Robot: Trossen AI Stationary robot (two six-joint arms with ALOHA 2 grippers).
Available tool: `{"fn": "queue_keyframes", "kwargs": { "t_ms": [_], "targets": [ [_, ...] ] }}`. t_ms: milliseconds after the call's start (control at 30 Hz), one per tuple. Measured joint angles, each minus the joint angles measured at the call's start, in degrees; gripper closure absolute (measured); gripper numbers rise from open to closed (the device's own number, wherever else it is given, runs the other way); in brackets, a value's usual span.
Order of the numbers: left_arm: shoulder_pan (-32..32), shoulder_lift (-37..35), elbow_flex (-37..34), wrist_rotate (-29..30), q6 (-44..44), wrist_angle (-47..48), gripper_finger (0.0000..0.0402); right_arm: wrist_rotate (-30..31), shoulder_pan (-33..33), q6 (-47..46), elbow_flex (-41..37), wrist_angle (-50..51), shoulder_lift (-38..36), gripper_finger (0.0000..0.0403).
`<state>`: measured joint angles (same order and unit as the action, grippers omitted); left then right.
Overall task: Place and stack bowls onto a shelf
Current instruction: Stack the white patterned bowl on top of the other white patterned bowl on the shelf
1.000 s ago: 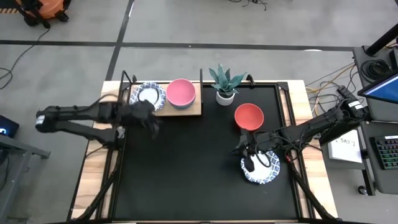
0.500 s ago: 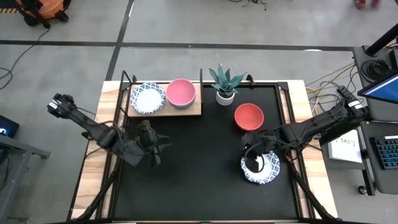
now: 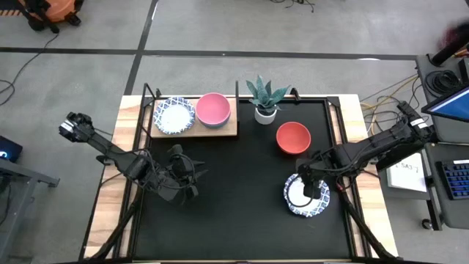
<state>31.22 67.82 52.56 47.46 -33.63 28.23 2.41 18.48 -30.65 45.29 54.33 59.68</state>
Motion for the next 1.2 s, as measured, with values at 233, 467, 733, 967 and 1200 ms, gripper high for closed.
{"fn": "queue_keyframes", "kwargs": {
  "t_ms": [233, 467, 733, 967, 1200],
  "targets": [
    [0.0, -0.12, 0.02, 0.02, 0.02, -0.11, 0.0284, 5.29, -1.06, 1.77, -1.38, 2.31, 0.07, 0.0177],
    [0.0, -0.05, 0.02, 0.02, 0.07, -0.86, 0.0284, 5.21, -2.4, 1.33, -3.12, 1.9, 2.38, 0.018],
    [0.0, -0.05, 0.02, 0.02, 0.72, -1.84, 0.0284, 5.2, -2.4, 2.45, -3.47, 2.12, 11.99, 0.0183],
    [0.0, -0.05, 0.02, 0.02, 0.72, -2.39, 0.0284, 4.24, -2.4, 3.23, -3.49, 1.96, 17.31, 0.0254],
    [-0.04, -0.04, 0.02, 0.03, 0.09, -4.7, 0.0283, 2.82, -2.62, 3.01, -1.82, 1.69, 16.74, 0.0384]
  ]
}}
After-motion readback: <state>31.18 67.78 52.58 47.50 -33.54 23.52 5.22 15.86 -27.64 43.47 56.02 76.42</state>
